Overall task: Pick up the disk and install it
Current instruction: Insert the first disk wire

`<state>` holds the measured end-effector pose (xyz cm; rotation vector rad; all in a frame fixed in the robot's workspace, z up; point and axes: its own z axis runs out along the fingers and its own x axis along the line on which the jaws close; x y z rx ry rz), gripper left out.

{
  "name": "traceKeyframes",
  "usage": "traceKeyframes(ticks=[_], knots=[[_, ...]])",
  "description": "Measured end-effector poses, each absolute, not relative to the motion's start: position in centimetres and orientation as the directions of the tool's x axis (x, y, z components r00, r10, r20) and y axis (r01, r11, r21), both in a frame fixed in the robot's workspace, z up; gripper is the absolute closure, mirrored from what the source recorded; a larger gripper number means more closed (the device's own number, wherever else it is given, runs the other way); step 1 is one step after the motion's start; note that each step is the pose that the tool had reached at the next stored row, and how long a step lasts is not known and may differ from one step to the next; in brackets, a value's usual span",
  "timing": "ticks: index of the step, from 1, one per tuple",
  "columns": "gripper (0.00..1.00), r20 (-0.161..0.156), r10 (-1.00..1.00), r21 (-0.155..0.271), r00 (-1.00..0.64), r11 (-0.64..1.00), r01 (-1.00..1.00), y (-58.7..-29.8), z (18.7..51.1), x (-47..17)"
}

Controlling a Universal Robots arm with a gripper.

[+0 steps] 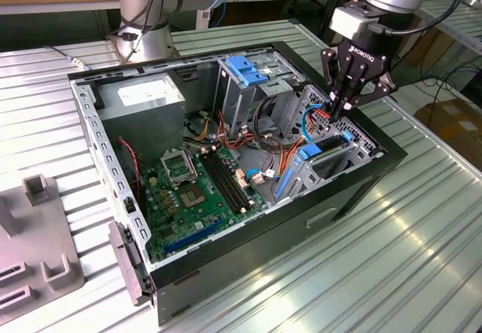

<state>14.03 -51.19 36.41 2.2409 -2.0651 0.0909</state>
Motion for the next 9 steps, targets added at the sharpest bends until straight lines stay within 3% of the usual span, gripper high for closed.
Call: traceKeyframes(ticks=[9], knots=[[0.84, 0.107, -0.991, 0.028, 0.083, -0.080, -0.996, -51.19, 36.41, 13.68]])
